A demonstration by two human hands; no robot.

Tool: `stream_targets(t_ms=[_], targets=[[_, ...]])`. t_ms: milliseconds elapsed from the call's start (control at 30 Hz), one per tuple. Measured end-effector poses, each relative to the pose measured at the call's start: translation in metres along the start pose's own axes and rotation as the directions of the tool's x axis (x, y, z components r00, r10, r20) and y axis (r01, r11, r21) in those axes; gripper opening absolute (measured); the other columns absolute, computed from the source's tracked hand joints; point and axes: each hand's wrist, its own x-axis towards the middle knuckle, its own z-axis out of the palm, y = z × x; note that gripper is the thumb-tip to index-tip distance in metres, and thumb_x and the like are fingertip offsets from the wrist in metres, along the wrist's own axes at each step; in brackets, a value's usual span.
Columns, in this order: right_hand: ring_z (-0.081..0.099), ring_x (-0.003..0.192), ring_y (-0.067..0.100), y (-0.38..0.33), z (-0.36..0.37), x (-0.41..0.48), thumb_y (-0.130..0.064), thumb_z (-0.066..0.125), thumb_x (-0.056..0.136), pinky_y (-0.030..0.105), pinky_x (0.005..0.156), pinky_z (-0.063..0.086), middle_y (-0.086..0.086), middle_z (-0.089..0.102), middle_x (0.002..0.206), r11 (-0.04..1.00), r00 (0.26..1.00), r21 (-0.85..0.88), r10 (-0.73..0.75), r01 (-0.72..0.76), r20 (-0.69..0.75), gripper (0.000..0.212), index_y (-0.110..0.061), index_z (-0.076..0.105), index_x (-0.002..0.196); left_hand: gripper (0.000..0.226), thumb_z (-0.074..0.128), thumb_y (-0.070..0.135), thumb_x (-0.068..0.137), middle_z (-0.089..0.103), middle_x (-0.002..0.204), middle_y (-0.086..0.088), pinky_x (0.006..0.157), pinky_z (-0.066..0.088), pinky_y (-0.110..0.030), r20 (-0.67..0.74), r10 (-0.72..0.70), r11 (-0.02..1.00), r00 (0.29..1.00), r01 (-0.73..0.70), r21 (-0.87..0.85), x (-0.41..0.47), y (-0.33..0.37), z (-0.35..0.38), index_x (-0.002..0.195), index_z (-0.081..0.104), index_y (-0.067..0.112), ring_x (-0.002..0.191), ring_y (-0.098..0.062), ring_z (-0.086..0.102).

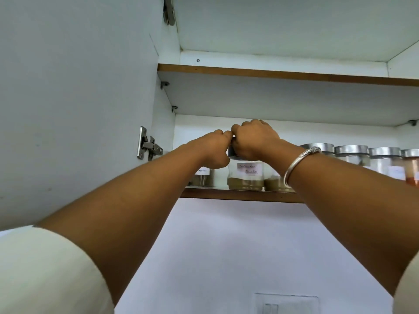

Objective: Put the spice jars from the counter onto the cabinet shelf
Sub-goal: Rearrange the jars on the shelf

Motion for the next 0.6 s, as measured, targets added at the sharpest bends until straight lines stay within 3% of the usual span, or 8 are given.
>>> stream_targets(t_ms=[167,233,367,467,600], targets=[[0.051,0.089,0.027,0.046,-0.007,-0.022,-0.033,0.041,0.095,0.038,0.078,0.038,0.006,0.052,0.092,0.999,0.992,0.031,0.040,-0.044,0.117,0.026,-0.013,0.054,0.105,0.044,0.055,0.014,0.084,0.050,0.115,-0.009,0.081,0.045,-0.033,0.045,0.011,0.999,0.999,-0.012,0.031,0.004,0.040,-0.001,0.127,0.042,0.014,0.096,-0.024,0.050],[0.052,0.088,0.028,0.063,-0.006,-0.029,-0.027,0.044,0.093,0.035,0.073,0.042,0.010,0.057,0.097,0.998,0.984,0.031,0.052,-0.058,0.170,0.021,-0.010,0.054,0.101,0.030,0.051,0.011,0.085,0.053,0.106,-0.008,0.075,0.044,-0.033,0.062,-0.004,0.997,0.998,-0.001,0.081,0.009,0.053,-0.002,0.115,0.049,0.013,0.088,-0.022,0.050],[0.056,0.097,0.031,0.088,-0.006,-0.041,-0.024,0.046,0.091,0.035,0.075,0.044,0.014,0.061,0.109,0.991,0.969,0.120,0.021,-0.052,0.245,0.031,-0.007,0.054,0.116,0.018,0.046,0.010,0.086,0.054,0.087,-0.007,0.064,0.038,-0.031,0.047,-0.090,0.980,0.995,0.080,0.182,0.023,0.082,-0.003,0.100,0.057,0.009,0.078,-0.023,0.050],[0.056,0.098,0.031,0.093,-0.003,-0.041,-0.021,0.046,0.089,0.033,0.074,0.044,0.013,0.060,0.111,0.987,0.974,0.158,0.003,-0.040,0.228,0.032,-0.010,0.053,0.119,0.022,0.050,0.011,0.086,0.064,0.095,-0.010,0.067,0.044,-0.032,0.033,-0.128,0.966,0.991,0.117,0.230,0.033,0.085,-0.007,0.102,0.064,0.007,0.083,-0.026,0.055],[0.055,0.097,0.030,0.093,0.004,-0.035,-0.012,0.044,0.088,0.032,0.074,0.043,0.014,0.054,0.119,0.983,0.977,0.182,-0.009,-0.031,0.214,0.034,-0.010,0.053,0.121,0.036,0.048,0.005,0.085,0.065,0.112,-0.006,0.079,0.046,-0.032,0.038,-0.162,0.977,0.986,0.155,0.149,0.040,0.077,-0.009,0.113,0.066,0.017,0.100,-0.026,0.056]])
